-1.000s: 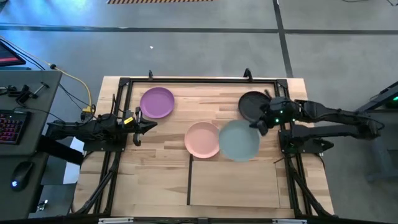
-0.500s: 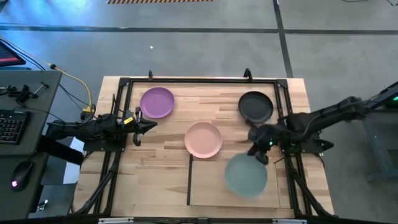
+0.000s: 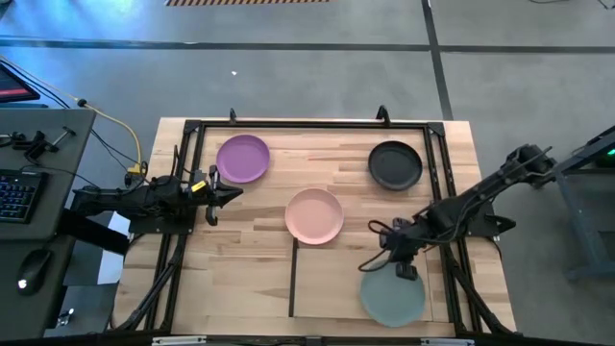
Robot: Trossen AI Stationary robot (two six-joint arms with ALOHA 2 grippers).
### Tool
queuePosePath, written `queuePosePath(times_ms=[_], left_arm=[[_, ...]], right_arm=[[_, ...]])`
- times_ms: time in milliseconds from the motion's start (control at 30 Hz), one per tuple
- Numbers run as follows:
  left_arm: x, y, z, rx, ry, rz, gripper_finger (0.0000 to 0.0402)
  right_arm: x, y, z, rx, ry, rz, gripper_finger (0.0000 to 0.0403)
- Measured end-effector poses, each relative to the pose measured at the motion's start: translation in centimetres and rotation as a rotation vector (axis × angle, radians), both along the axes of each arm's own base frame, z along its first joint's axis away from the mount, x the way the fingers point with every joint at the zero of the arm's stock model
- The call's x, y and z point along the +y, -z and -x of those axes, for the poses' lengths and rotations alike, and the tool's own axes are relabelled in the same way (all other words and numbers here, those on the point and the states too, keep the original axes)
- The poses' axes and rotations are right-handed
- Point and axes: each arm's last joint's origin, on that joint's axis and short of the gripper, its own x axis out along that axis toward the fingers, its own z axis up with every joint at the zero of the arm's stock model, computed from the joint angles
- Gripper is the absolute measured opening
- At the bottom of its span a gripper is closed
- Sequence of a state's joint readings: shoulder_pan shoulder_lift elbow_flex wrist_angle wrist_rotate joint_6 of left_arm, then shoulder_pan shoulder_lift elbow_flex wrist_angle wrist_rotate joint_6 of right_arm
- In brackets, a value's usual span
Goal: Place and stack plates onto a shelf
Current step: Put the blue plate on the shelf
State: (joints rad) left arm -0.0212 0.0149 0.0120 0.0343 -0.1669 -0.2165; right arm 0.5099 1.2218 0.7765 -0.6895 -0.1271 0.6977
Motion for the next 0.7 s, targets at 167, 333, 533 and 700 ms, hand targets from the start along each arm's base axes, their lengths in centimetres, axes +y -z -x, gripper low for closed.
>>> queuePosePath(times_ms=[167, 333, 533, 700], left_arm=[[0.0, 0.0, 0.0, 0.0, 0.0, 0.0, 0.0], [0.0, 0.0, 0.0, 0.0, 0.0, 0.0, 0.0], [0.0, -0.01, 0.0, 0.0, 0.0, 0.0, 0.0], [0.0, 0.0, 0.0, 0.0, 0.0, 0.0, 0.0]], right_arm=[[0.07, 0.64, 0.27, 0.068, 0.019, 0.034, 0.0], [-0.21, 0.81, 0.66, 0.11, 0.032, 0.069, 0.0], [-0.4, 0.93, 1.01, 0.149, 0.03, 0.087, 0.0], [-0.38, 0.92, 1.03, 0.156, 0.028, 0.077, 0.0]])
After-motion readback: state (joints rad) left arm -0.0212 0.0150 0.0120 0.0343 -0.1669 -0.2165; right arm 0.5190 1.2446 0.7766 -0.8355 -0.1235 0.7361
